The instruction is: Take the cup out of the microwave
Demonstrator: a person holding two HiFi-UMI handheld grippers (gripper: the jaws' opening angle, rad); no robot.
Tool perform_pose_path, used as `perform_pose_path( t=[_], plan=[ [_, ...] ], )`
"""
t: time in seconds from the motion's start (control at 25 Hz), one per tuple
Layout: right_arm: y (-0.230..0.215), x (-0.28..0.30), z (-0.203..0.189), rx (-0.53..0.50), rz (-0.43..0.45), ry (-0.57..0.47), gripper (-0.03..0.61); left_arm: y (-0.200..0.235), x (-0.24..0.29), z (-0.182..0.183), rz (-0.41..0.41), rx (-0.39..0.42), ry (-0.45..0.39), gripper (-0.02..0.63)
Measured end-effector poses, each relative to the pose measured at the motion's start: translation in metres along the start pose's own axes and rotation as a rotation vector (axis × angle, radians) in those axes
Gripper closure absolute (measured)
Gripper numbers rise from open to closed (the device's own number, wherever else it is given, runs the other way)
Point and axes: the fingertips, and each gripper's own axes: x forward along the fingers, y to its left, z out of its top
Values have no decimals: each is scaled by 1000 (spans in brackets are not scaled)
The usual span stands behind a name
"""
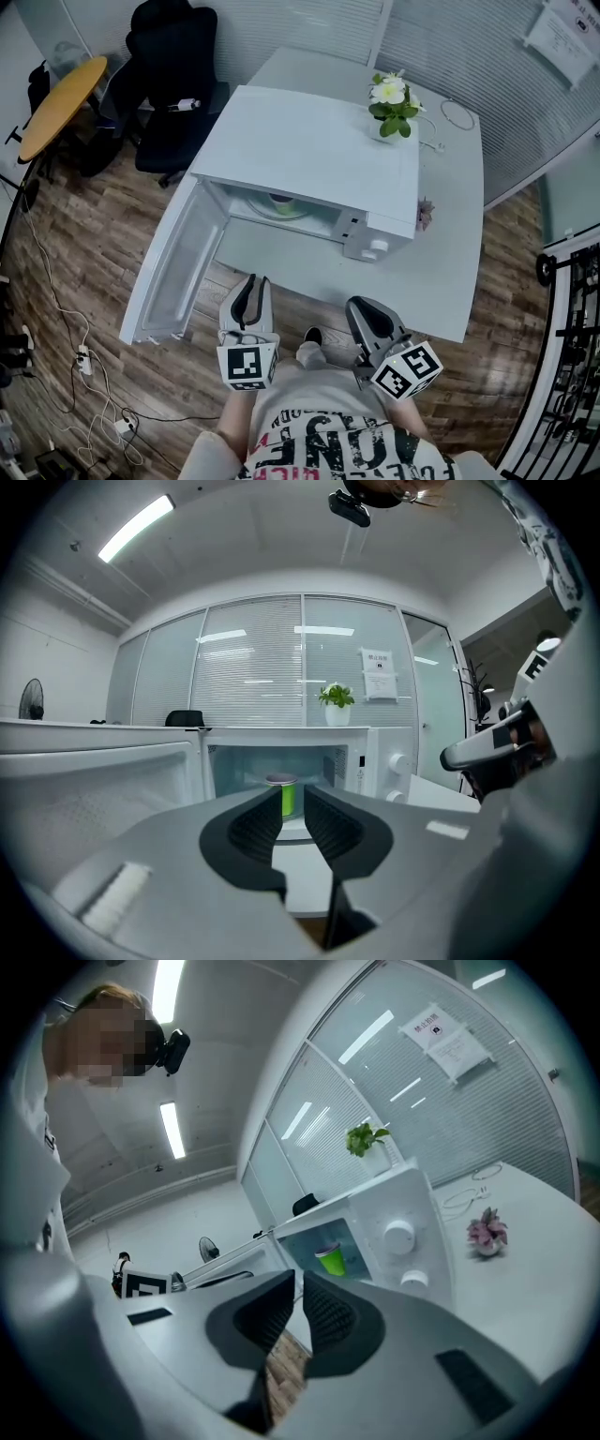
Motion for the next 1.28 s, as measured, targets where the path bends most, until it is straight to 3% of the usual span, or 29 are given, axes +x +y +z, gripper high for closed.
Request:
perform_pose_path(
  t=[0.72, 0.88, 1.28],
  plan=[
    [-15, 2, 0, 25, -28, 3, 554, -17, 5, 5, -51, 15, -15, 551],
    [-18, 11, -2, 34, -56, 11, 554, -12, 14, 3, -69, 8, 22, 551],
    [-22, 63, 17, 55, -132, -3, 554, 21, 70, 15, -187, 49, 2, 551]
  ],
)
